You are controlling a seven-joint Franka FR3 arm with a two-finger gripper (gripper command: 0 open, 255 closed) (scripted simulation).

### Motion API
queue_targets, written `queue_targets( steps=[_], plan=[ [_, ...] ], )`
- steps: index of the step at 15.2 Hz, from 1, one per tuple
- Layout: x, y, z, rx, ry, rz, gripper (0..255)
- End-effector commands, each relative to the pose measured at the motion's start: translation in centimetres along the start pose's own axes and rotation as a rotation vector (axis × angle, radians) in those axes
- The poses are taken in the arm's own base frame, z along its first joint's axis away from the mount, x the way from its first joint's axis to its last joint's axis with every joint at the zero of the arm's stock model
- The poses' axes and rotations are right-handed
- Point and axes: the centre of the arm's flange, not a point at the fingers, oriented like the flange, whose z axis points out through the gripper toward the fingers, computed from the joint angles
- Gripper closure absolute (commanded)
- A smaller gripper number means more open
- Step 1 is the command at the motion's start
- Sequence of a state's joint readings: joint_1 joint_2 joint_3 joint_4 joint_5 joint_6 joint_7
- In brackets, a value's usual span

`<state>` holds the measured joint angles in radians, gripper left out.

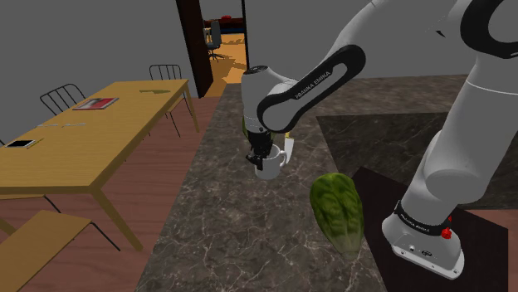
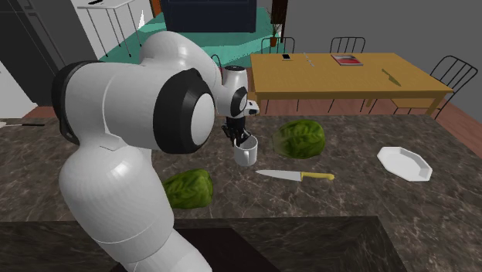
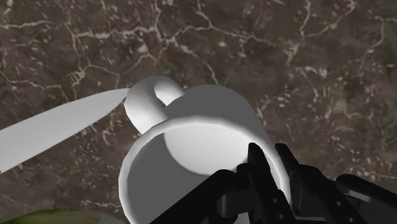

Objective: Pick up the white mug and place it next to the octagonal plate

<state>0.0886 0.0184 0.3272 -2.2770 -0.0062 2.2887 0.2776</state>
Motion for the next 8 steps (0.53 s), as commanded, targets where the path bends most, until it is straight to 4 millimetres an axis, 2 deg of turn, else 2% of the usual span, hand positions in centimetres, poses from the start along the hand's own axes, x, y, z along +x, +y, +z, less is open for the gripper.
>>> queue_targets(
  steps=[1,4,8],
  plan=[
    [0.0,0.0,0.0,0.0,0.0,0.0,255],
    [0.0,0.0,0.0,0.0,0.0,0.0,255],
    [0.0,0.0,-2.1,0.0,0.0,0.0,255]
  ],
)
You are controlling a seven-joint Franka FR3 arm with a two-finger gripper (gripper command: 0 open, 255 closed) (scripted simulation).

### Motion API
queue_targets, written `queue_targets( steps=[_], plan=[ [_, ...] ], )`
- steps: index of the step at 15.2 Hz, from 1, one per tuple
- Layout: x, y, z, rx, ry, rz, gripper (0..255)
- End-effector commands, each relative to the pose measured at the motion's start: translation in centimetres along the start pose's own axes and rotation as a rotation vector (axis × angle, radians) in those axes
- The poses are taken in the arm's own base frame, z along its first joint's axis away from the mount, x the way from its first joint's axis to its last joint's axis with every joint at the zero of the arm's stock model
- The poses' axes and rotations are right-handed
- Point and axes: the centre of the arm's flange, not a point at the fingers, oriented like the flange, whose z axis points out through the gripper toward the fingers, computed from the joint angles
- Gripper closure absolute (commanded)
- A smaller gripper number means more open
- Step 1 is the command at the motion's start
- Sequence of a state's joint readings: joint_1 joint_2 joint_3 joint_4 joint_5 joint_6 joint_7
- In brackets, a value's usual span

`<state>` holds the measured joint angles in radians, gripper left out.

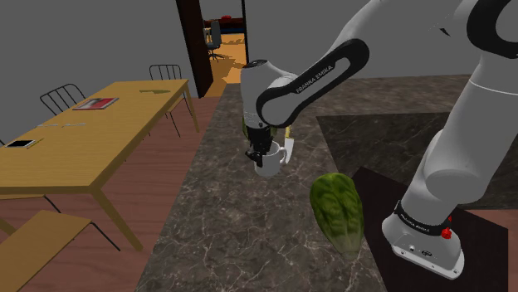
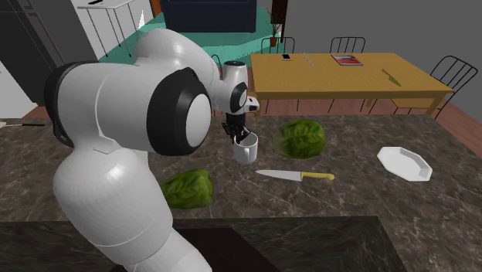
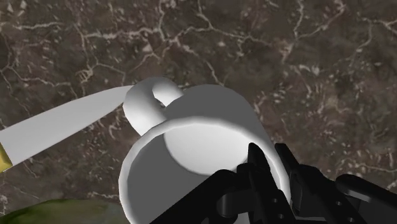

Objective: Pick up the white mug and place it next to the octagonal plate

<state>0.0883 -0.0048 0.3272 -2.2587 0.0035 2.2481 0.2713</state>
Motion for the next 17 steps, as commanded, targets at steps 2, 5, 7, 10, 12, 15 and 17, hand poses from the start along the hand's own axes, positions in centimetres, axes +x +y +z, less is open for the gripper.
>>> queue_targets(
  steps=[2,5,7,10,12,15,17],
  plan=[
    [0.0,0.1,-1.6,0.0,0.0,0.0,255],
    [-0.1,0.1,-3.2,0.0,0.0,0.0,255],
    [-0.1,0.1,-4.2,0.0,0.0,0.0,255],
    [-0.1,0.1,-5.8,0.0,0.0,0.0,255],
    [-0.1,0.1,-6.9,0.0,0.0,0.0,255],
    [-0.1,0.1,-8.4,0.0,0.0,0.0,255],
    [-0.1,0.1,-9.5,0.0,0.0,0.0,255]
  ],
)
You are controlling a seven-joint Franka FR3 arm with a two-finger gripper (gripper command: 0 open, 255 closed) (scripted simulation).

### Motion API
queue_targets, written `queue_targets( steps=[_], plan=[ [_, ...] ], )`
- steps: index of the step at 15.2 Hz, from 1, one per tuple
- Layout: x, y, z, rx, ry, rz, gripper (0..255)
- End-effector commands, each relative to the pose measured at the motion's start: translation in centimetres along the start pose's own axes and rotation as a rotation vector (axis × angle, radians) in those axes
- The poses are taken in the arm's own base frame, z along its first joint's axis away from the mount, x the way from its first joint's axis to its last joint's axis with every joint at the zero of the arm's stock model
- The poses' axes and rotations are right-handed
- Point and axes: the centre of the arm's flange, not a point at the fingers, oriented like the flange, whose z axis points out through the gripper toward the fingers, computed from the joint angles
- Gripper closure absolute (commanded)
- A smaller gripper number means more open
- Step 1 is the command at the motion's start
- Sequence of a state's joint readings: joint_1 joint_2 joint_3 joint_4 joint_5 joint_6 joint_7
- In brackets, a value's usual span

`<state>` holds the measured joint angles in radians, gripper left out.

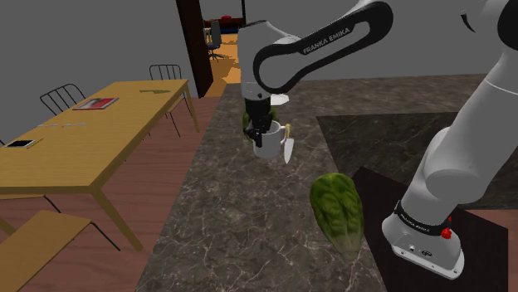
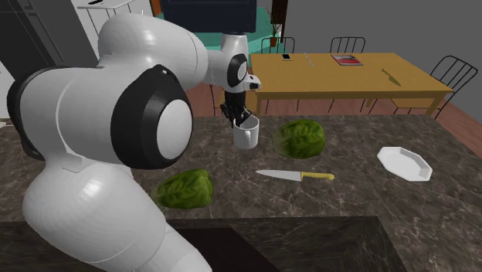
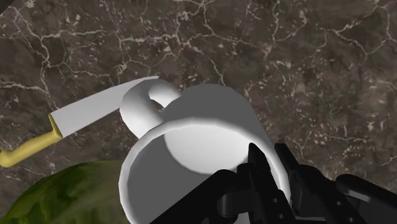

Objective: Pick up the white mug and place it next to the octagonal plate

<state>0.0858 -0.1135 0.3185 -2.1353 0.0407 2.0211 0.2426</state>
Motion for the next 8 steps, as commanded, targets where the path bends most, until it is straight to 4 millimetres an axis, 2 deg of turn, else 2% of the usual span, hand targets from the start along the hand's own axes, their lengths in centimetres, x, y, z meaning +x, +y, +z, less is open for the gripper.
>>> queue_targets(
  steps=[1,8],
  plan=[
    [0.1,0.0,-1.0,0.0,0.0,0.0,255],
    [0.1,0.0,-4.7,0.0,0.0,0.0,255]
  ],
)
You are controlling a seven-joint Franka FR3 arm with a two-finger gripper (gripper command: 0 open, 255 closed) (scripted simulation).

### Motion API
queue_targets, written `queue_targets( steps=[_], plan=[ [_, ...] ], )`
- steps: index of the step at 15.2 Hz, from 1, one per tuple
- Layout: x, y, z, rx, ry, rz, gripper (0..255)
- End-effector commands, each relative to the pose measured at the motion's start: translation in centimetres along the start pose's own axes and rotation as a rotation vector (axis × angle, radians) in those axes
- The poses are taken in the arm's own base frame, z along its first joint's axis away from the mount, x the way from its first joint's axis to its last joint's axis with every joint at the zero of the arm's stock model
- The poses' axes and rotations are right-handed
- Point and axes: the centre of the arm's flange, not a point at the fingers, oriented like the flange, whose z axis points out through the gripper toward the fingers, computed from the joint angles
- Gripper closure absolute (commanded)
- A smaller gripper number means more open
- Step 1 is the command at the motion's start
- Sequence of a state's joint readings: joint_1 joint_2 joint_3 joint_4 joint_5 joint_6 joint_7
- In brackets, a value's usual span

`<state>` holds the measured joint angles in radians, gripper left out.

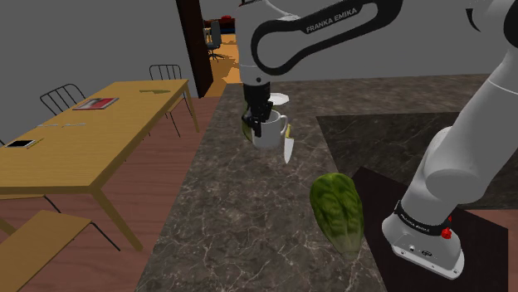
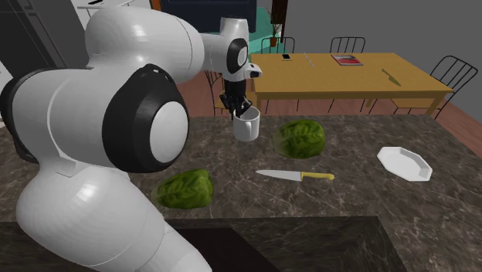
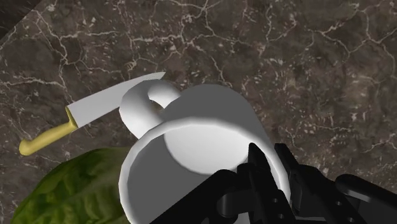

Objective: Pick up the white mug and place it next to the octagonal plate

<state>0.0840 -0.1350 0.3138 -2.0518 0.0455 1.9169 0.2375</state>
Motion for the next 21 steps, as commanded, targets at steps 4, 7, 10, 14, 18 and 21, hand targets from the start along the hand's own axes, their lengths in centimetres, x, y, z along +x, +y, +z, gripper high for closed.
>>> queue_targets(
  steps=[4,7,10,14,18,21],
  plan=[
    [0.0,0.0,-2.6,0.0,0.0,0.0,255],
    [0.4,3.9,-2.1,0.0,0.0,0.0,255],
    [0.8,7.8,-1.5,0.0,0.0,0.0,255],
    [1.4,13.0,-0.8,0.0,0.0,0.0,255],
    [1.9,18.2,-0.1,0.0,0.0,0.0,255],
    [2.4,22.1,0.4,0.0,0.0,0.0,255]
  ],
)
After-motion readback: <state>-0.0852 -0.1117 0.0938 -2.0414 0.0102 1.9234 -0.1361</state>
